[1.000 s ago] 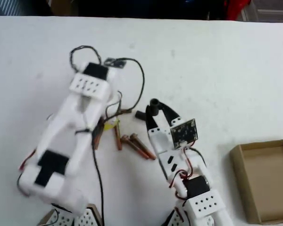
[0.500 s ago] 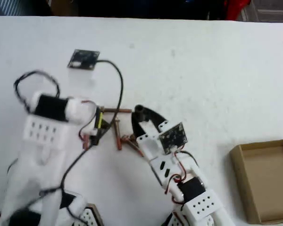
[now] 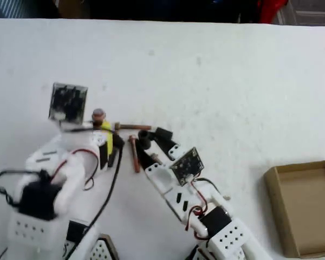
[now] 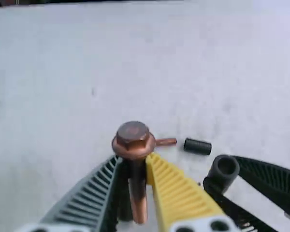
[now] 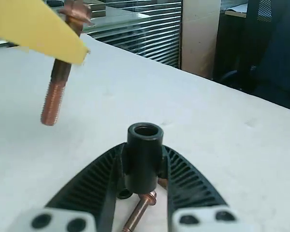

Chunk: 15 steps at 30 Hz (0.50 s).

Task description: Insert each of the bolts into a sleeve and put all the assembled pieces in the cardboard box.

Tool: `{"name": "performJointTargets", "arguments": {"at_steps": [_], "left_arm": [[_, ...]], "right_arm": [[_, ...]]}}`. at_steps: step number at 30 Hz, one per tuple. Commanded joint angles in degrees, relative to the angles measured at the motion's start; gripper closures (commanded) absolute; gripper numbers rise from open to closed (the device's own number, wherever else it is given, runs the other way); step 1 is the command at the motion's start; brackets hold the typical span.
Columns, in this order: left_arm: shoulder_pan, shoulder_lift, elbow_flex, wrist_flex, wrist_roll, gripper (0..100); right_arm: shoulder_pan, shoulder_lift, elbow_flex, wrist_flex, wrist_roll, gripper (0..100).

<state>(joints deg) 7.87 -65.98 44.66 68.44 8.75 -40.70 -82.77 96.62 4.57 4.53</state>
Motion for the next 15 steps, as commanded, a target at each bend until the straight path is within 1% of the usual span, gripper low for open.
{"name": "performJointTargets", "arguments": {"at_steps": [1, 7, 9, 12, 15], "left_arm": [[-0.04, -9.36, 3.08, -10.11, 0.0, 98], [-0.04, -12.26, 6.68, -18.2, 0.09, 98], [0.22, -12.26, 7.82, -21.54, 0.35, 98], [4.0, -12.44, 9.76, -25.58, 0.44, 98], [9.89, -12.44, 10.11, -26.9, 0.35, 98]], "right_arm": [[-0.57, -0.57, 0.53, -1.45, -0.62, 98.1], [-0.66, -0.57, 0.53, -4.88, -0.62, 98.1], [-1.89, -0.48, 0.53, -4.97, -0.62, 98.1], [-3.56, -0.22, 0.53, -4.62, -0.62, 98.1], [-3.38, -0.48, 0.53, -4.18, -0.62, 98.1]]}}
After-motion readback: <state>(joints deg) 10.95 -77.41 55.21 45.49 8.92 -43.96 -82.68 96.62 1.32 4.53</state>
